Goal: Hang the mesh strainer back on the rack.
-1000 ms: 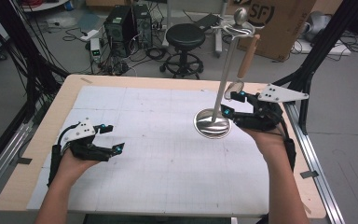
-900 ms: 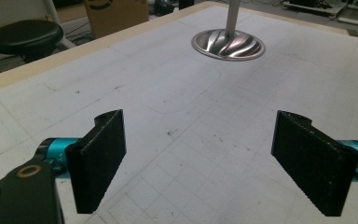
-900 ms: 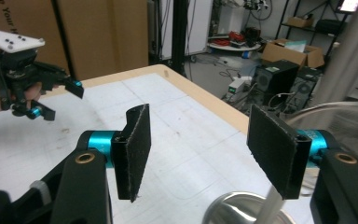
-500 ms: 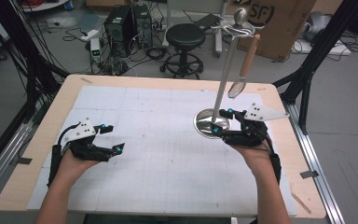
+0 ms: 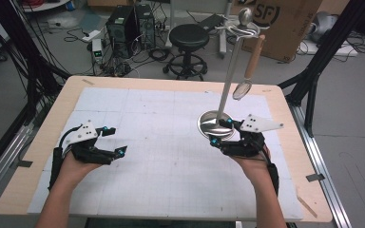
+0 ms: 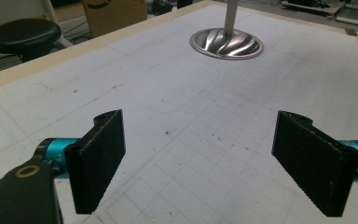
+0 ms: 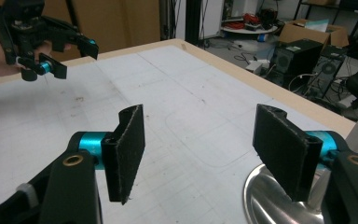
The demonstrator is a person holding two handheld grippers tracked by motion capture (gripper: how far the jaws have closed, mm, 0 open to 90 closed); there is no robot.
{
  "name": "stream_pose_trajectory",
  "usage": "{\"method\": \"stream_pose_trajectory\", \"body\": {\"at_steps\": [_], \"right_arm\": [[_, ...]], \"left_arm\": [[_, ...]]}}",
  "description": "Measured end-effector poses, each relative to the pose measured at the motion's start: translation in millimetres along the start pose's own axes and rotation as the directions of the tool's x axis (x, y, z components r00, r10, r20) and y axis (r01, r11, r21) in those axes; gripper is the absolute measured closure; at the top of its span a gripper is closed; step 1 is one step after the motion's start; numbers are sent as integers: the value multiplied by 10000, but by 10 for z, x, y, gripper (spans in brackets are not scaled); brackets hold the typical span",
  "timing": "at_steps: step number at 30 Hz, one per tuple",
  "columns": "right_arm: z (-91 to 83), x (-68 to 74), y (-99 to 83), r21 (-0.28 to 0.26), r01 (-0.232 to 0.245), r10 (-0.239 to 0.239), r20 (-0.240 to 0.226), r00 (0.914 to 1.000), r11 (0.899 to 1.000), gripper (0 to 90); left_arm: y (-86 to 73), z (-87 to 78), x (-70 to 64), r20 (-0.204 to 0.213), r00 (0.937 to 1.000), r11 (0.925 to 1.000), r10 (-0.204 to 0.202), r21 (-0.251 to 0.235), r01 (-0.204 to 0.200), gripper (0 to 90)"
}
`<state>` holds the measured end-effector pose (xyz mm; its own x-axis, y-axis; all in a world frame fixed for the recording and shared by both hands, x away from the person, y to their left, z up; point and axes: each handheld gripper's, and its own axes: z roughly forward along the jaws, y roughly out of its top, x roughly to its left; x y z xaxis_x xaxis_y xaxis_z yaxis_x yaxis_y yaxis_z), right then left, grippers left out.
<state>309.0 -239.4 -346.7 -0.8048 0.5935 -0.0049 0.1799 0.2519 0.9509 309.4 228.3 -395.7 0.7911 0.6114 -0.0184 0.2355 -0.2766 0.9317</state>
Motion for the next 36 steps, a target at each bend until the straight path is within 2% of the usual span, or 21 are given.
{"method": "stream_pose_trajectory", "body": {"at_steps": [17,19,23,31,36], "right_arm": [[87,61,-316,12,-327,327,53,9995,9995,298],[107,51,-331,187,-293,292,62,9996,9994,289],[127,35,-354,181,-362,359,149,9992,9992,271],[145,12,-402,259,-716,712,155,9973,9971,250],[162,5,-426,494,-831,826,122,9965,9953,224]], "left_arm": [[-11,33,-17,85,10000,9999,16,160,-18,176],[-12,39,-23,87,10000,9998,43,175,-45,176],[-14,45,-32,107,9999,9998,46,208,-48,176],[-29,37,-20,122,9999,9999,-47,163,45,176],[-34,50,-23,101,9999,9998,-26,174,24,176]]}}
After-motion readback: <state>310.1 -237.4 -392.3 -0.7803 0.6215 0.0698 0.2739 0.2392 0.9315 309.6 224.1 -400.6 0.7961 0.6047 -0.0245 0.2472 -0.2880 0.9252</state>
